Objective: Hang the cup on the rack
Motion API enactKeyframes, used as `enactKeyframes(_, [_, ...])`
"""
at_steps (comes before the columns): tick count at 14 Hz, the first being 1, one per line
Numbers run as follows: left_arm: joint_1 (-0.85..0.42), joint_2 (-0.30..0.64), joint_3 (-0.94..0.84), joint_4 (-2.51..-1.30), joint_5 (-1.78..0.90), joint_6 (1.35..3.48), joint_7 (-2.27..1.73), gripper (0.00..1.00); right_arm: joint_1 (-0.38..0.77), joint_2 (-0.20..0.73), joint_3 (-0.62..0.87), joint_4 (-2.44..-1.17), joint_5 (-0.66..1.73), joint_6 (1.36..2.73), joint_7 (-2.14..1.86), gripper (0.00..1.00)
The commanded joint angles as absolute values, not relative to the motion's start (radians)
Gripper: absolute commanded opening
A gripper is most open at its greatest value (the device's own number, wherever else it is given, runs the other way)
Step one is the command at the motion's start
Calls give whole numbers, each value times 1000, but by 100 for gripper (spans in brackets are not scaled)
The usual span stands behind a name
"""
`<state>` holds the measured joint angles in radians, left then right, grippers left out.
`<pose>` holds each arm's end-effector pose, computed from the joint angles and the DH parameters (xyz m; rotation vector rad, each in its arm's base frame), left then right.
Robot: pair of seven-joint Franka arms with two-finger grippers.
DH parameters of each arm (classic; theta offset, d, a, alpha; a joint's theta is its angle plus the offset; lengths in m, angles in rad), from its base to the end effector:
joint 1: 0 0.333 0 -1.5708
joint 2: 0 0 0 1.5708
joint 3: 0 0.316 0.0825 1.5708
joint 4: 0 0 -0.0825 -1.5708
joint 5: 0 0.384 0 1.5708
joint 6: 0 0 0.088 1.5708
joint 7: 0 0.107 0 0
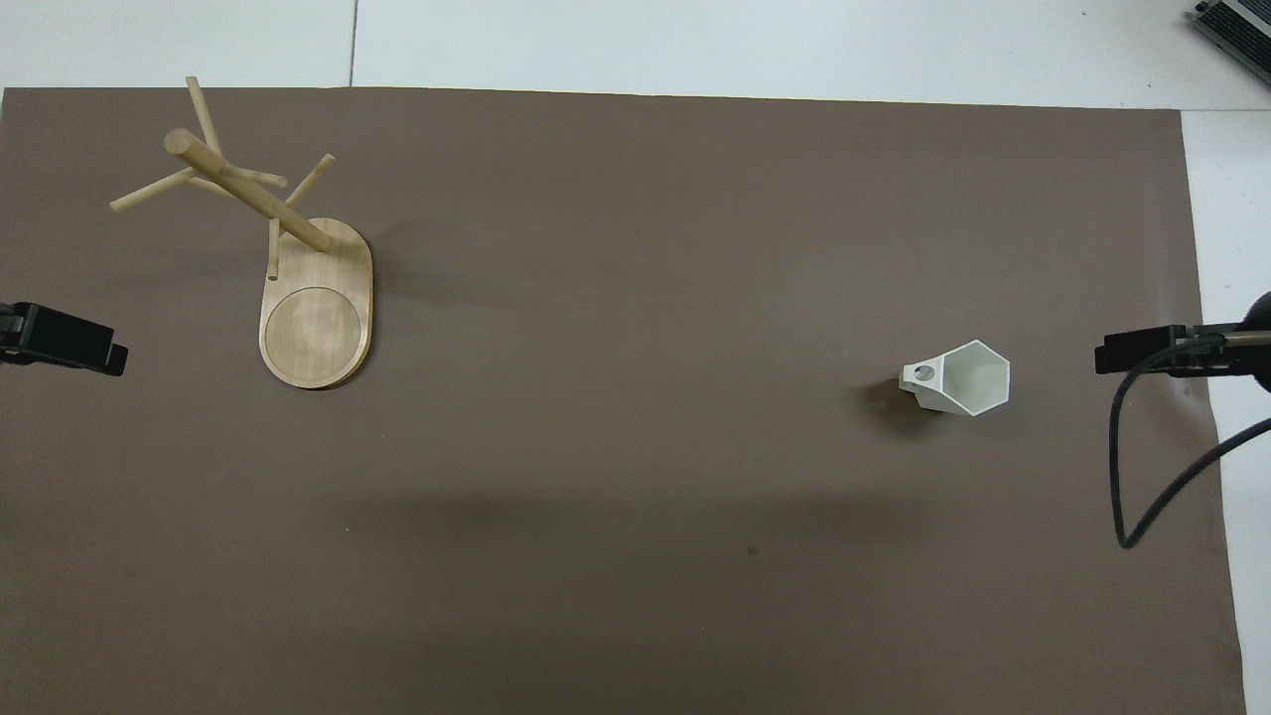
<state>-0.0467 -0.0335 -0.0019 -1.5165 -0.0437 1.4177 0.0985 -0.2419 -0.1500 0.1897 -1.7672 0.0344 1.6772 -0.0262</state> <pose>0.5271 -0.0309 0.6550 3.0861 -0.2355 -0.0994 0.5166 -0.0166 0.6193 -3.1361 0.0470 -0.0903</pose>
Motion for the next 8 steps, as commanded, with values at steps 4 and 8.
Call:
enactKeyframes(4, [-61, -41, -6, -1519, -23, 1428, 94, 100, -250, -167, 193, -1776, 64, 1647, -17, 100])
enactKeyframes(8, [-61, -43, -6, -1520, -23, 1427, 89, 100, -256, -173, 186, -1782, 64, 1646, -96, 100])
